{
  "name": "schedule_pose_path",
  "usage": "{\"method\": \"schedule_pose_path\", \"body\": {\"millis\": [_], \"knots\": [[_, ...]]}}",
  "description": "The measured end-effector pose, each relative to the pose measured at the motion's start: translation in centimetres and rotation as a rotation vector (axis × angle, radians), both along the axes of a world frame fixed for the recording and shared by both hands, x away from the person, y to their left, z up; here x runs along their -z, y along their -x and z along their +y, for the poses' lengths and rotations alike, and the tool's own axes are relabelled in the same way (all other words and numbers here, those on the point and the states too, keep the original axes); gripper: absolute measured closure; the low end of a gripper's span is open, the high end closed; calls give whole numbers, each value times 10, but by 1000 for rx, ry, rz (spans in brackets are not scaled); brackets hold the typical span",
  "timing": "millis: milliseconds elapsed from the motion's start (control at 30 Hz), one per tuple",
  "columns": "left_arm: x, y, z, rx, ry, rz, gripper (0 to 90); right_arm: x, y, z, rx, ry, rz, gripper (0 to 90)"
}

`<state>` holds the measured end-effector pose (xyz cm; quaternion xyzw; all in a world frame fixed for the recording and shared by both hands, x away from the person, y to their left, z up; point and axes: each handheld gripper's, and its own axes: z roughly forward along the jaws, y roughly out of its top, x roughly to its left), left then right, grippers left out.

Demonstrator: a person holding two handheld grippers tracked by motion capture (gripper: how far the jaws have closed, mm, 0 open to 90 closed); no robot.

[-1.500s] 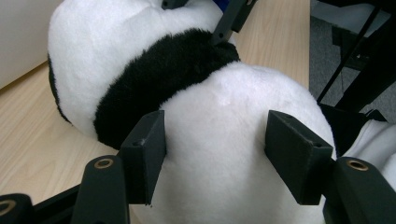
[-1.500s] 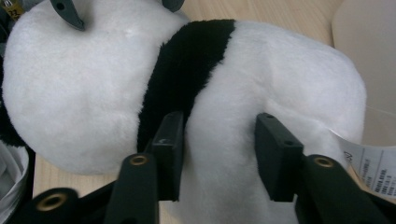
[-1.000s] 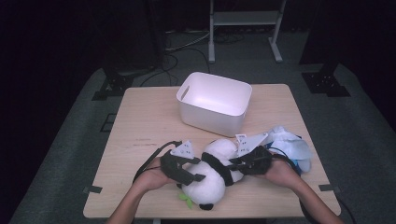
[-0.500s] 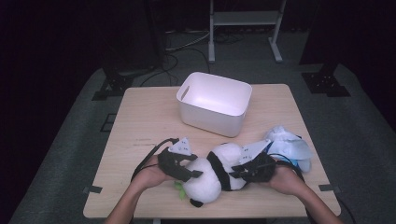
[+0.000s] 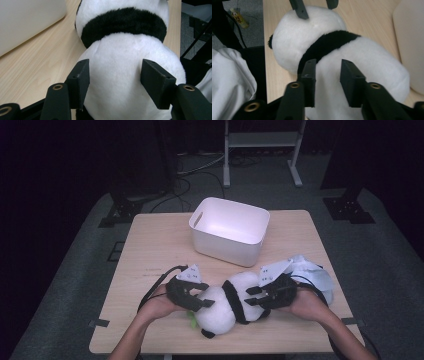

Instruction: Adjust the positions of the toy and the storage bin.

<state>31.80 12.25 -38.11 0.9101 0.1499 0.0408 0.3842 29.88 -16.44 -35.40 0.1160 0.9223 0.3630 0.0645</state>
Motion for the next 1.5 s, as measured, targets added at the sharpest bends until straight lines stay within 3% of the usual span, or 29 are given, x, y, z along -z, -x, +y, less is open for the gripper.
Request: {"method": "schedule_pose_path", "body": {"millis": [200, 333, 567, 767, 1200, 1500], "knots": [[0, 2, 1, 4, 15, 13, 395, 0, -6, 23, -111, 48, -41, 492], [-1, 2, 5, 7, 28, 26, 391, 4, -14, 36, -171, 65, -25, 430], [1, 3, 9, 3, 42, 41, 388, 8, -25, 49, -218, 83, 2, 389], [2, 4, 8, 5, 39, 40, 388, 13, -25, 61, -251, 105, -7, 366], [5, 5, 7, 1, 32, 46, 378, 28, -24, 70, -237, 140, -12, 374], [7, 6, 10, 0, 31, 53, 375, 38, -22, 82, -200, 187, -20, 455]]}}
